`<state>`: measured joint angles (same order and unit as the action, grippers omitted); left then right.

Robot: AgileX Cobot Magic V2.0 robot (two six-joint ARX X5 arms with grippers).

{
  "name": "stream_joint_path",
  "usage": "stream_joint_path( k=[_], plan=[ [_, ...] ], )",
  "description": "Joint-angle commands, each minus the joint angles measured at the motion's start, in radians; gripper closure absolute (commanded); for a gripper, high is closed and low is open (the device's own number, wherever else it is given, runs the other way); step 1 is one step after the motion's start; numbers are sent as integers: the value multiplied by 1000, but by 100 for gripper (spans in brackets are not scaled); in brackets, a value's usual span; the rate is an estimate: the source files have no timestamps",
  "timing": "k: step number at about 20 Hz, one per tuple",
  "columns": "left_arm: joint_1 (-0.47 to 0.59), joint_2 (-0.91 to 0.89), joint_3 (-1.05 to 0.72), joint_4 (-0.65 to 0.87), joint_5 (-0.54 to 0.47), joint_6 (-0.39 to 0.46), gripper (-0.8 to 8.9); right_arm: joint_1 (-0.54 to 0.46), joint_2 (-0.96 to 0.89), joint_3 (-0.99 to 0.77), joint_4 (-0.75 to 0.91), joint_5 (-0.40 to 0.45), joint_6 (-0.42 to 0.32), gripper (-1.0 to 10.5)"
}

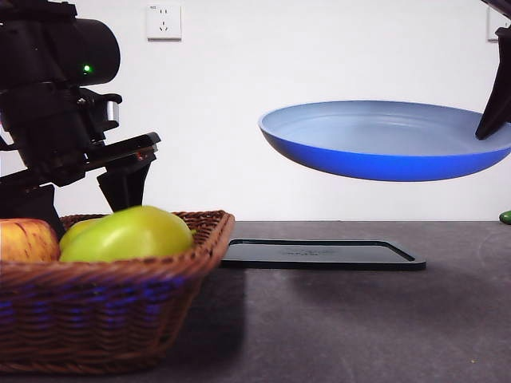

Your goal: Take the lemon from the basket,put the lemon in the plate,hand out the plate

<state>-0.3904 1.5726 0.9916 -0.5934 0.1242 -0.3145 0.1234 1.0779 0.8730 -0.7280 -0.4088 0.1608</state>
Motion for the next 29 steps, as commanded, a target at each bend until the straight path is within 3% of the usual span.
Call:
stream_joint_path(
  k=[1, 5, 10, 12, 15, 17, 19, 23, 29],
  plan=[
    [-9, 19, 11, 2, -23, 32, 413, 1, 5, 15, 14, -5, 6, 944],
    [-10, 19, 11, -3, -20, 66, 589, 1, 5, 15, 16, -4, 6, 944],
    [-9, -1, 27, -11, -9, 91, 597, 1, 7, 15, 17, -1, 6, 944],
    [-10, -37, 77, -36, 72, 91, 597, 1, 24, 15, 20, 32, 7, 944],
    [-44, -84, 179, -35, 298, 90, 597, 2, 90, 15, 21, 43, 8, 944],
    [-116, -84, 246, -29, 343, 91, 597, 2, 145, 15, 23, 41, 7, 944],
    [-213, -84, 255, 40, 330, 91, 597, 3, 192, 14, 22, 40, 7, 944],
    [-430, -60, 255, 113, 55, 115, 597, 3, 207, 14, 23, -55, 7, 944],
    [-548, 34, 254, 129, -92, 161, 596, 18, 207, 14, -21, -64, 6, 944]
  ],
)
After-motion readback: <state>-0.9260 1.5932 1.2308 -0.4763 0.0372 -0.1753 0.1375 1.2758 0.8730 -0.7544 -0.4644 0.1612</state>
